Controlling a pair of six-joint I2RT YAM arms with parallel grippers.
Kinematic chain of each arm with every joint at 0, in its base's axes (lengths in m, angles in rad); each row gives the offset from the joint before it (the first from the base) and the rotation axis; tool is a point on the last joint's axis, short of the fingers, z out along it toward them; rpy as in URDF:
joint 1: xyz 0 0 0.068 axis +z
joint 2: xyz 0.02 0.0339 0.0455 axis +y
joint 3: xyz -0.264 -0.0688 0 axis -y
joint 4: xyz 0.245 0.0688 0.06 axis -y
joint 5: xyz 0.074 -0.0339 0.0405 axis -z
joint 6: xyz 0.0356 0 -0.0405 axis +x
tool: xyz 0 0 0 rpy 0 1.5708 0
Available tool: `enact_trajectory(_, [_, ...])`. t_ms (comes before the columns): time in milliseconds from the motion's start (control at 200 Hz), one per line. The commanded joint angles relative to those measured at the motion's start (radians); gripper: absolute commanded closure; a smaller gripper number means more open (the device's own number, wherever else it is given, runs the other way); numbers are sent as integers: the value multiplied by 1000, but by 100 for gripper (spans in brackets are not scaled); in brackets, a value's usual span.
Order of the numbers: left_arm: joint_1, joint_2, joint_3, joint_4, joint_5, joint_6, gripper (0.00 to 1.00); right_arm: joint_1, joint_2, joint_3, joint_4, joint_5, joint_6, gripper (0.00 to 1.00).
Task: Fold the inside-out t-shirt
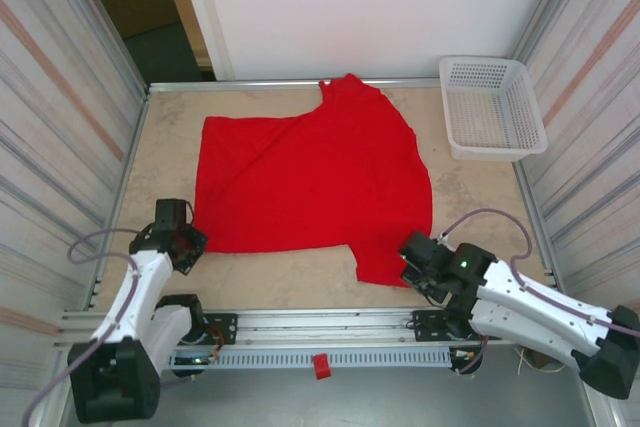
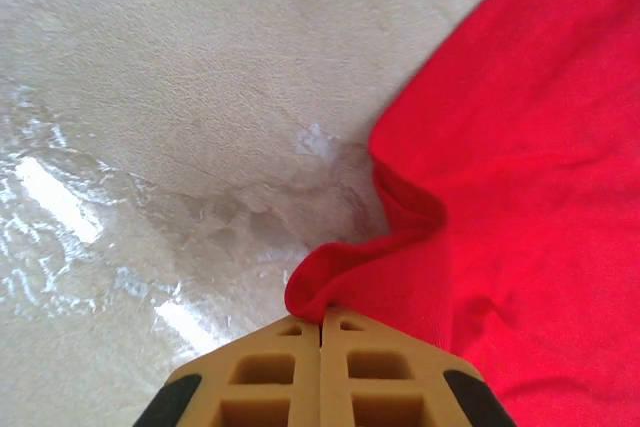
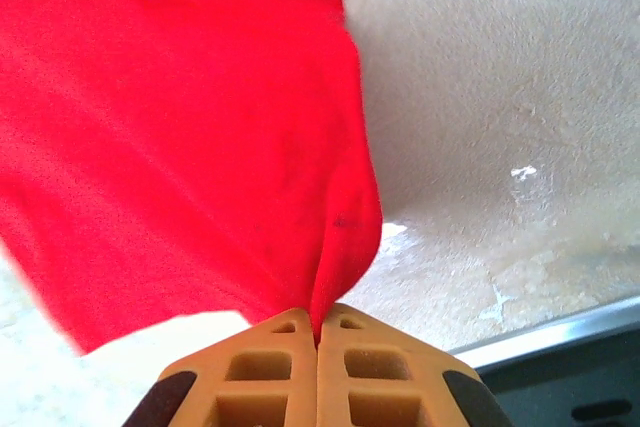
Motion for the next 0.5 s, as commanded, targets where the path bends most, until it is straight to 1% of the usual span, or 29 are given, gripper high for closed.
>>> enact_trajectory(0, [7, -103, 5, -124, -18, 1, 100, 10, -52, 82, -127, 51, 30, 100])
enact_trajectory(45, [6, -137, 16, -151, -21, -7, 100, 11, -63, 116, -144, 60, 25, 100])
enact_trajectory(230, [4, -198, 53, -230, -21, -41, 100, 19, -45, 255, -208, 72, 3, 100])
enact_trajectory(386, [-26, -270, 71, -293, -30, -125, 100, 98, -57, 304, -240, 115, 63, 100])
enact_trajectory(496, [-28, -285, 97, -309, -46, -129, 100, 145, -41, 337, -230, 158, 79, 100])
